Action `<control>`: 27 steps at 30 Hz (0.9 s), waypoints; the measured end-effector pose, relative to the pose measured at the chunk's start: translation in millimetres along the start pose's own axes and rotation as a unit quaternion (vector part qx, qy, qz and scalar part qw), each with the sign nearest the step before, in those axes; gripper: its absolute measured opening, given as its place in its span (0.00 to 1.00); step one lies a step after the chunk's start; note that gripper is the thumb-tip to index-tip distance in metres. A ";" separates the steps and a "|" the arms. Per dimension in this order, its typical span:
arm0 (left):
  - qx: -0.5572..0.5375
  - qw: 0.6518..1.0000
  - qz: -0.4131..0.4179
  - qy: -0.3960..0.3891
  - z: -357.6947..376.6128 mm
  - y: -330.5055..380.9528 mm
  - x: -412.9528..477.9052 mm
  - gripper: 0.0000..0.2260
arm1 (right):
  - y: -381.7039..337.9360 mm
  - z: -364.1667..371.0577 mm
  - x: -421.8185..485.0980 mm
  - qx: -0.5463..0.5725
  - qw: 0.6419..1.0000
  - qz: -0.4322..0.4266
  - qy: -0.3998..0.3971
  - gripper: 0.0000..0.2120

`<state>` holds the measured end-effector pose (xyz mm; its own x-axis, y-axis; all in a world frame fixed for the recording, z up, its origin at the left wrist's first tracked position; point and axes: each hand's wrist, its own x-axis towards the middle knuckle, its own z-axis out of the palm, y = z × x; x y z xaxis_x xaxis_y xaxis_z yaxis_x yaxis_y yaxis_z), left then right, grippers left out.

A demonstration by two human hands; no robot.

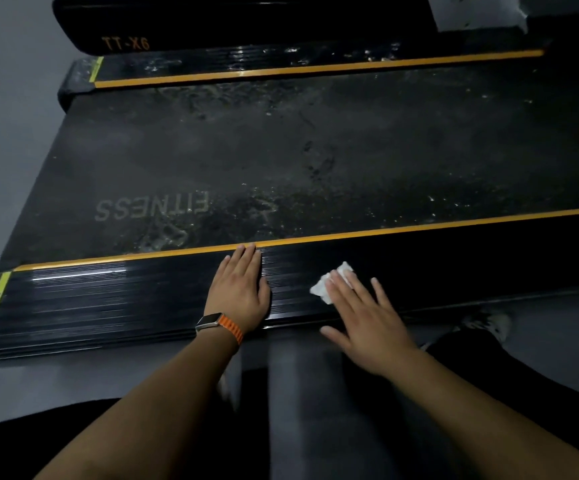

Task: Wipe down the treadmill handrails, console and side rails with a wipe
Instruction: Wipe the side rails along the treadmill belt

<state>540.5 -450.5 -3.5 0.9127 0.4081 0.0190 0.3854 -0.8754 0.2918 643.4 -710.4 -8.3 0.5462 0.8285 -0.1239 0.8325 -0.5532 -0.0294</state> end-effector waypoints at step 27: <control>-0.001 1.000 -0.017 0.011 -9.5 -37.9 -8.6 0.29 | -83.6 18.1 22.5 0.000 0.996 -0.054 0.074 0.40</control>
<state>516.7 -418.4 -5.6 0.8962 0.4427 0.0304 0.4151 -0.8606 0.2950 584.4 -647.1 -26.6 0.4620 0.8864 0.0281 0.8867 -0.4610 -0.0344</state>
